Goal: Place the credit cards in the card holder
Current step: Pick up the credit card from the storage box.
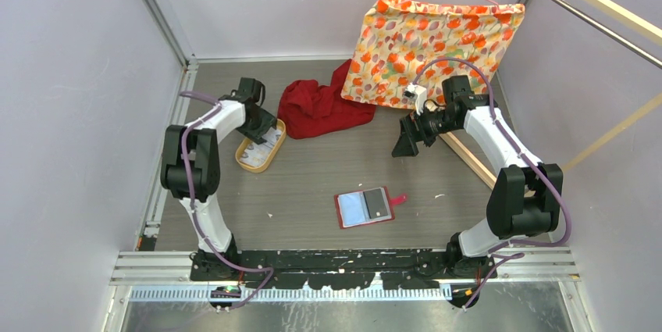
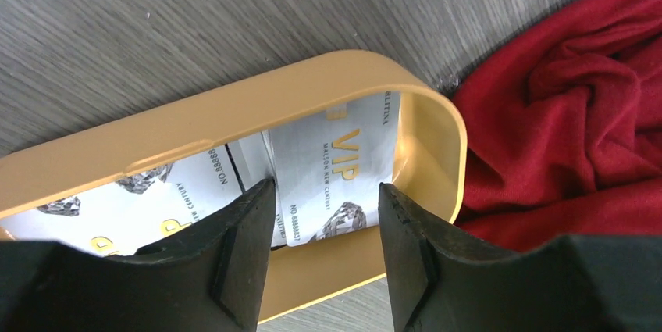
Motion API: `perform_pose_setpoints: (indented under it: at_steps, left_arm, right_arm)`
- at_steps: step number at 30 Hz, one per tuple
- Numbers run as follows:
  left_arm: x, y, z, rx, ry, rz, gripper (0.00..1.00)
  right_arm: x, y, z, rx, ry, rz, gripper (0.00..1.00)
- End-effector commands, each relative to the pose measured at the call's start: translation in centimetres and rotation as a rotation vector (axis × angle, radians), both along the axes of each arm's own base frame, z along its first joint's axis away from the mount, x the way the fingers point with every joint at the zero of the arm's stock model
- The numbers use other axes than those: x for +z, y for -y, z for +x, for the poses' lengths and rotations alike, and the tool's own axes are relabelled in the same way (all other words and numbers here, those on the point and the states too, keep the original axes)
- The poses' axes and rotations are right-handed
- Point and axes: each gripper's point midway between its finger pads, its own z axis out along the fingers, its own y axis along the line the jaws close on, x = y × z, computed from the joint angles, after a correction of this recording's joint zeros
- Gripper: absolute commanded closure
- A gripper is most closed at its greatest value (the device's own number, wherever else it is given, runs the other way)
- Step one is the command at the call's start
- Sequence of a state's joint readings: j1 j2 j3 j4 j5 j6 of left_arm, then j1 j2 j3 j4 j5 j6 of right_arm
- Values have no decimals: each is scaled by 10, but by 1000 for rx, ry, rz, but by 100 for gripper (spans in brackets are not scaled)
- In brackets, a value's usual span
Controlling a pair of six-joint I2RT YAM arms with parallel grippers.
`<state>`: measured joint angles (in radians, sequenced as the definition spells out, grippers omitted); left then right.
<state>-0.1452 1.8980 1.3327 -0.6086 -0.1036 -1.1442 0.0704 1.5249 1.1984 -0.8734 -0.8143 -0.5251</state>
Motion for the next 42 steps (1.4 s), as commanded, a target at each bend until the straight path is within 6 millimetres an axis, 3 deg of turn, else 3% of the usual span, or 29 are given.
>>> perform_pose_setpoints:
  at_steps: [1,12,29,42]
  left_arm:
    - [24,3,17,-20,166,-41,48]
    - [43,11,25,-71,351,-128,48]
    - [48,19,26,-109,390,-189,48]
    - [74,31,36,-177,629,-321,48]
  right_arm:
    - [10,-3,1,19,32,23,0]
    - [11,-3,1,20,32,23,0]
    - [10,-3,1,20,29,22,0]
    - [11,-3,1,22,30,24,0]
